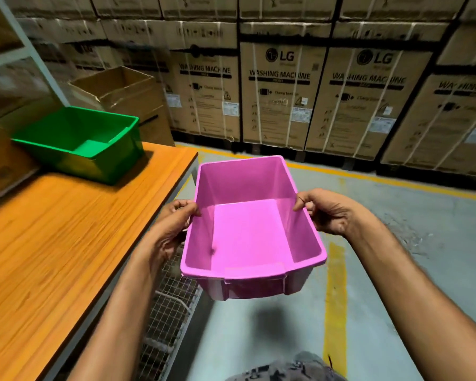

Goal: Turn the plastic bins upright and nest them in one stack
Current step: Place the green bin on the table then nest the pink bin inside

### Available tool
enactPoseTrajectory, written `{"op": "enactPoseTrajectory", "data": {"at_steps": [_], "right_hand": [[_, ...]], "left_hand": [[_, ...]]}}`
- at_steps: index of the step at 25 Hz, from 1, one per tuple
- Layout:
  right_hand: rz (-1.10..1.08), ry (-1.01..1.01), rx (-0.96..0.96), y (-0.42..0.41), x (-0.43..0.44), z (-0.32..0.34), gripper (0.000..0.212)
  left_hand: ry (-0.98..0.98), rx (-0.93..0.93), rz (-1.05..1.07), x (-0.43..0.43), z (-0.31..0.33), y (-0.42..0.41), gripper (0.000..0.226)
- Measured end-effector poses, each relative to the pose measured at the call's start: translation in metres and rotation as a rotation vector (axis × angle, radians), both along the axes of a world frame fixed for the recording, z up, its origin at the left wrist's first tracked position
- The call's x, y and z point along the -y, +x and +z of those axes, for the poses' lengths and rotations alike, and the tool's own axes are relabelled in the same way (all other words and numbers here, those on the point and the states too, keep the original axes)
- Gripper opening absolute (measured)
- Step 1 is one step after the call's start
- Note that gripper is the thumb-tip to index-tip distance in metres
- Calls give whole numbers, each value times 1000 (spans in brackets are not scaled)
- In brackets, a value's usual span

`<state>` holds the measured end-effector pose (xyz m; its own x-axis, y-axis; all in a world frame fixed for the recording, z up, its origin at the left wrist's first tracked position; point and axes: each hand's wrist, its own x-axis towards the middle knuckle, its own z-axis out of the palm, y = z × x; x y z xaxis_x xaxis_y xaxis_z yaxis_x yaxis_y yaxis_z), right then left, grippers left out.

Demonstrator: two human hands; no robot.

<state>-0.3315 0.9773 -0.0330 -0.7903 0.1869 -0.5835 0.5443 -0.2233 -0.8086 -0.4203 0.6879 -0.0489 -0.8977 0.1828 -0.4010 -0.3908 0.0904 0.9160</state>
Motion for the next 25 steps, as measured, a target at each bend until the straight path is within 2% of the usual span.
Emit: {"op": "enactPoseTrajectory", "data": {"at_steps": [2, 6, 10, 13, 18, 25], "right_hand": [[-21, 87, -66, -37, -13, 4, 17], [52, 248, -276, -116, -51, 19, 24], [155, 311, -507, -192, -79, 38, 37], [234, 292, -635, -243, -93, 53, 42], [396, 263, -736, -312, -93, 74, 41], [529, 121, -802, -398, -29, 98, 38]], "left_hand": [[5, -58, 33, -16, 7, -28, 28], [18, -269, 148, -51, 20, -82, 29], [-5, -489, 341, -80, 30, -127, 34], [6, -599, 476, -98, 38, -148, 39], [-23, -661, 678, -100, 59, -162, 41], [-105, -733, 827, -56, 102, -190, 38]]}}
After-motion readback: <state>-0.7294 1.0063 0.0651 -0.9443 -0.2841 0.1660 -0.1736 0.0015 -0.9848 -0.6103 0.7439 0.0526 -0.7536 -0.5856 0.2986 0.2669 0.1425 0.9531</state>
